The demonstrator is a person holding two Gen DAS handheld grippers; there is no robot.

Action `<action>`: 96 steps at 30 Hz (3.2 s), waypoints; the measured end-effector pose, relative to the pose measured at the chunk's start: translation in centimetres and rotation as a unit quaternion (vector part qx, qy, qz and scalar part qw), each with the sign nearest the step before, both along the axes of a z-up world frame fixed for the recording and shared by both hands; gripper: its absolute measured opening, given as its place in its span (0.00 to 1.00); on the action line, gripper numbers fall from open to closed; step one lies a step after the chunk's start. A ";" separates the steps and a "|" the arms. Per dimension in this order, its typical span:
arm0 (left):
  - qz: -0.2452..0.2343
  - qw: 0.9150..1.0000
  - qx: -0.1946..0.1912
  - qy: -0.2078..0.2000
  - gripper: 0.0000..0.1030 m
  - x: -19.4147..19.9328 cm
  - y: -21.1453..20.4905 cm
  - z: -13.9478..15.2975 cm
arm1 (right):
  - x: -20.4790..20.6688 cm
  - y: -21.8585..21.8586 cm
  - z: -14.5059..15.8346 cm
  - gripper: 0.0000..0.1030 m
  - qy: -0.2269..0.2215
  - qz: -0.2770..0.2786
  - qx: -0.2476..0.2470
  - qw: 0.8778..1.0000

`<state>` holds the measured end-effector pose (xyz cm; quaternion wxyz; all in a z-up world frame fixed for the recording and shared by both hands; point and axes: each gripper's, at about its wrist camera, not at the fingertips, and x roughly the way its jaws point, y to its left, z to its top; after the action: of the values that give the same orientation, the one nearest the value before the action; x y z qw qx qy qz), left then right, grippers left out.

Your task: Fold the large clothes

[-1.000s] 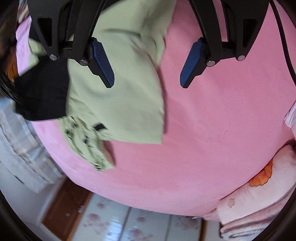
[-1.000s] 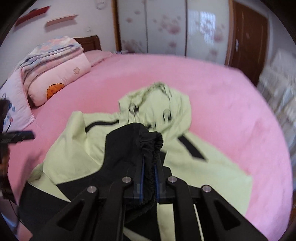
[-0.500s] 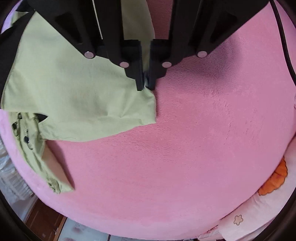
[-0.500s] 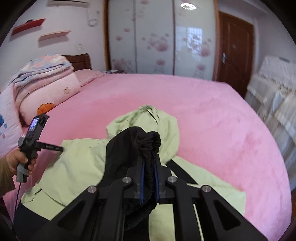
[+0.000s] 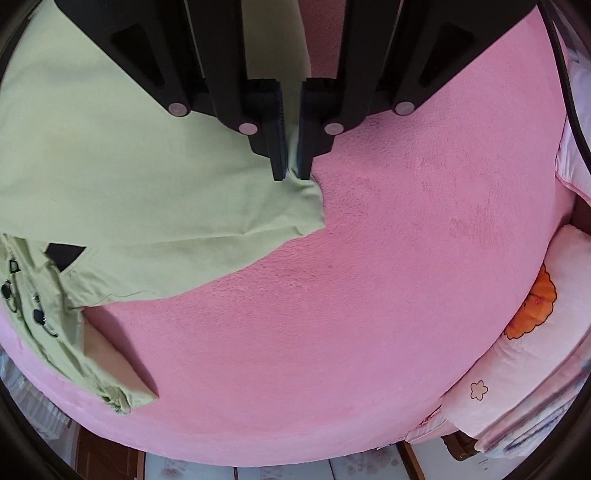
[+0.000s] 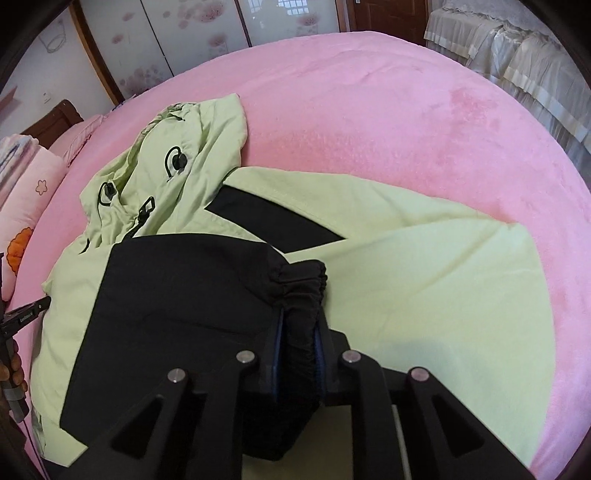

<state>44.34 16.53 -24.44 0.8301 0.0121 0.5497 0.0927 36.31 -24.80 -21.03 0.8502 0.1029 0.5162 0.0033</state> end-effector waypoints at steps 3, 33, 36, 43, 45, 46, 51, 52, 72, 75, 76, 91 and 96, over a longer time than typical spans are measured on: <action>0.011 0.999 -0.045 -0.028 0.34 -2.2 0.6 2.5 | -1.5 -1.6 2.4 0.27 -0.003 0.000 0.046 0.999; -0.031 0.973 -0.228 0.023 0.73 -16.1 -0.2 0.0 | -6.0 -3.7 -2.6 0.41 0.062 -0.120 0.312 0.941; -0.048 0.981 -0.187 0.010 0.72 -17.0 -0.3 0.1 | -5.9 -3.7 -2.8 0.41 0.054 -0.126 0.321 0.937; -0.070 0.989 -0.129 0.009 0.61 -17.9 -0.8 0.3 | -5.8 -3.5 -2.8 0.41 0.053 -0.127 0.328 0.935; -0.082 0.987 -0.134 0.018 0.61 -18.8 -0.4 0.5 | -6.1 -3.4 -2.7 0.41 0.058 -0.119 0.328 0.935; -0.088 0.988 -0.127 0.019 0.61 -19.2 -0.3 0.5 | -6.1 -3.4 -2.7 0.41 0.057 -0.115 0.326 0.937; -0.050 0.994 -0.100 -0.010 0.61 -19.0 0.8 0.3 | -5.8 -3.1 -3.2 0.41 0.053 -0.120 0.315 0.940; -0.042 0.994 -0.098 -0.019 0.61 -18.6 0.7 0.3 | -5.6 -3.0 -3.2 0.41 0.049 -0.124 0.316 0.939; 0.015 0.971 -0.233 -0.059 0.23 -19.3 6.6 -2.7 | -8.7 0.4 -2.7 0.10 0.016 -0.063 0.163 0.984; -0.002 0.978 -0.203 -0.042 0.28 -19.9 5.9 -1.7 | -9.0 1.3 -0.9 0.20 0.030 -0.029 0.112 0.993; -0.008 0.981 -0.193 -0.036 0.30 -20.1 5.7 -1.2 | -9.3 1.4 -0.1 0.22 0.029 -0.022 0.091 0.995; -0.027 0.982 -0.136 -0.126 0.48 -19.5 -1.3 7.1 | -11.6 7.5 5.7 0.32 -0.080 0.048 -0.009 0.996; -0.008 0.990 -0.107 -0.096 0.48 -15.7 -4.8 3.0 | -9.5 12.6 3.3 0.30 -0.068 0.102 0.006 0.992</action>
<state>28.64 11.68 -21.40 0.8762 -0.0808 0.4743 0.0273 26.81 -12.24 -17.77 0.8779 0.0542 0.4651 0.1004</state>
